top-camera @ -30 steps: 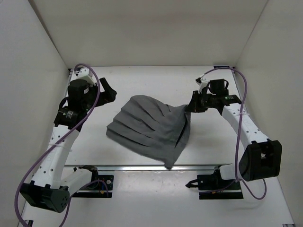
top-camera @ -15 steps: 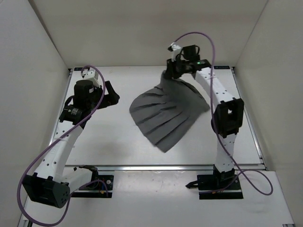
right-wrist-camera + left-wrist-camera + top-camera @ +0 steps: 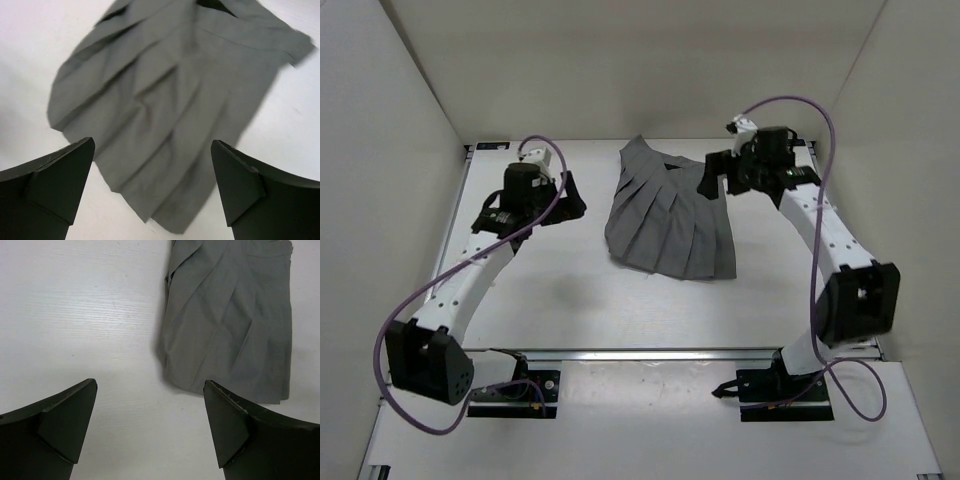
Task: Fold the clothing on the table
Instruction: Move the skirt to the center of the board
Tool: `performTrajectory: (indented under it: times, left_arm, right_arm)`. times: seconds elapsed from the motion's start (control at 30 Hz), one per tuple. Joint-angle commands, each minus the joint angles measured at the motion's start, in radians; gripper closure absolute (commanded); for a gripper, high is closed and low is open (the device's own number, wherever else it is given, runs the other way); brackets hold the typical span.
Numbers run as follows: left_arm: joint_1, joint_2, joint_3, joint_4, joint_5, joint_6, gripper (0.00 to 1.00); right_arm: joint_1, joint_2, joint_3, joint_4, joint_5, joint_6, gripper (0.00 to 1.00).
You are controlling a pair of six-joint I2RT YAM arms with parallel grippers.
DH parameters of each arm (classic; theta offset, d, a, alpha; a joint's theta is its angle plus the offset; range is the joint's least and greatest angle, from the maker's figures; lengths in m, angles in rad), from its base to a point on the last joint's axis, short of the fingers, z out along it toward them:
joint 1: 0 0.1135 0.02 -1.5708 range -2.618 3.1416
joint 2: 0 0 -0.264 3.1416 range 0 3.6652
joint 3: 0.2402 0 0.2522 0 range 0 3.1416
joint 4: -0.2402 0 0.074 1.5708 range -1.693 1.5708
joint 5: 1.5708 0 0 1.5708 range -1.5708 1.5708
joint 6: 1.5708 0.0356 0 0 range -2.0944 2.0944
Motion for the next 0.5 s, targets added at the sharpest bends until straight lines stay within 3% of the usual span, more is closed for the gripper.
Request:
performTrajectory:
  times: [0.0, 0.2, 0.4, 0.47]
  left_arm:
    - [-0.089, 0.077, 0.004, 0.102, -0.008, 0.034, 0.01]
    - [-0.192, 0.357, 0.112, 0.143, -0.036, 0.074, 0.01]
    - [-0.201, 0.548, 0.207, 0.186, -0.099, 0.062, 0.02]
    - [-0.198, 0.611, 0.260, 0.183, -0.094, 0.059, 0.08]
  right_arm:
    - [-0.027, -0.148, -0.241, 0.135, 0.079, 0.018, 0.01]
    - [-0.132, -0.125, -0.444, 0.086, 0.058, 0.050, 0.07]
    - [-0.109, -0.102, -0.561, 0.161, 0.047, 0.083, 0.11]
    - [-0.098, -0.082, -0.573, 0.170, 0.058, 0.089, 0.14]
